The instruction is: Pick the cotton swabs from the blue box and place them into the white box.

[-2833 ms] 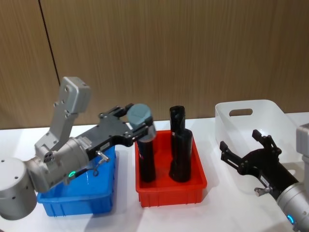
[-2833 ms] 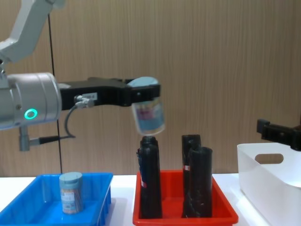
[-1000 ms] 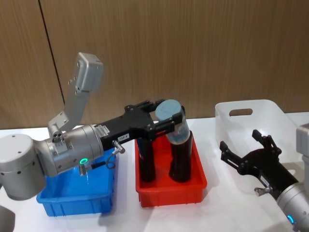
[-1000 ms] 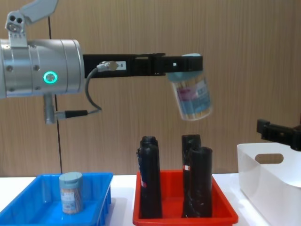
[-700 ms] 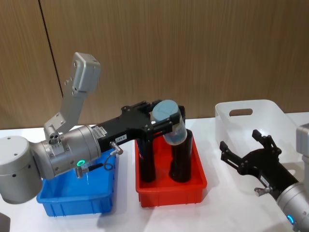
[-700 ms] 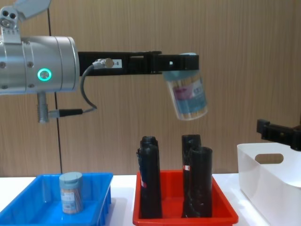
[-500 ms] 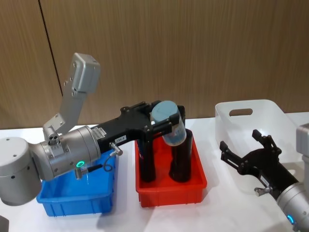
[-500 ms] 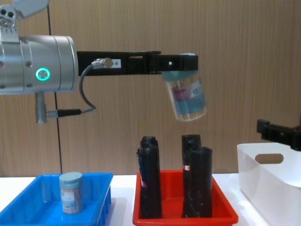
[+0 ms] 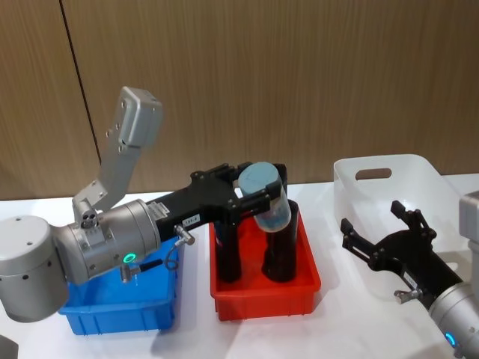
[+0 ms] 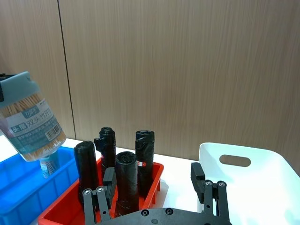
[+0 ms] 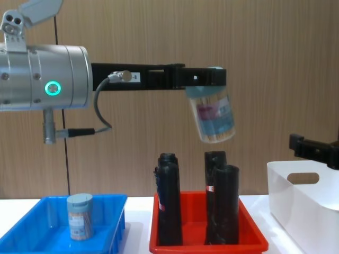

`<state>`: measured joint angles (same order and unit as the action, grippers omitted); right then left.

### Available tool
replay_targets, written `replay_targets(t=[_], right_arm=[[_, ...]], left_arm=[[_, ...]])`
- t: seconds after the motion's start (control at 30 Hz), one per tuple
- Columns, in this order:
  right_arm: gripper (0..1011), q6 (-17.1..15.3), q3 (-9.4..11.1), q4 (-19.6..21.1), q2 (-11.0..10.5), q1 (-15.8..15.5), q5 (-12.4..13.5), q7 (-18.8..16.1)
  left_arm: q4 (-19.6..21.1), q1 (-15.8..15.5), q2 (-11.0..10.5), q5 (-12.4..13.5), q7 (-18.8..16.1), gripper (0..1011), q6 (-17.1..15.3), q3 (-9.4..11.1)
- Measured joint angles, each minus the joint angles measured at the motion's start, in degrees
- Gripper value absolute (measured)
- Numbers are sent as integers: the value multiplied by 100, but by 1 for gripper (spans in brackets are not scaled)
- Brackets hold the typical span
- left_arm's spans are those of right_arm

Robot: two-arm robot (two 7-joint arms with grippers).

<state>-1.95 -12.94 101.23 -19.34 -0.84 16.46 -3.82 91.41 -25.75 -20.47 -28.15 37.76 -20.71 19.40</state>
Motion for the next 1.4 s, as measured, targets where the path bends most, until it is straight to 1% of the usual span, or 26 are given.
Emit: replay_targets(t=[0.57, 0.73, 0.87, 0.9, 0.97, 1.23, 1.27, 1.37, 1.4], right_arm=[[1002, 0, 0, 0, 0, 0, 0, -5], [1002, 11, 7, 0, -14, 7, -1, -89], [1001, 28, 19, -6, -50, 26, -1, -285], [1001, 28, 19, -6, -50, 26, -1, -285], [1001, 36, 36, -14, -86, 52, 2, -470], [1001, 36, 68, -42, -187, 135, 73, -1020], [1002, 27, 76, -50, -211, 159, 92, -1157], [1002, 2, 87, -63, -239, 193, 130, -1342], [1002, -21, 95, -74, -261, 221, 167, -1492]], left_arm=[[-128, -60, 28, -56, 5, 669, 22, 50], [-141, -68, 31, -63, 11, 669, 30, 56], [-153, -71, 34, -66, 15, 669, 34, 59], [-153, -71, 34, -66, 15, 669, 34, 59], [-157, -73, 35, -68, 17, 669, 36, 61], [-165, -77, 38, -73, 21, 669, 40, 66], [-165, -77, 38, -74, 22, 669, 41, 66], [-167, -79, 38, -75, 23, 669, 43, 66], [-169, -80, 38, -75, 23, 669, 44, 66]])
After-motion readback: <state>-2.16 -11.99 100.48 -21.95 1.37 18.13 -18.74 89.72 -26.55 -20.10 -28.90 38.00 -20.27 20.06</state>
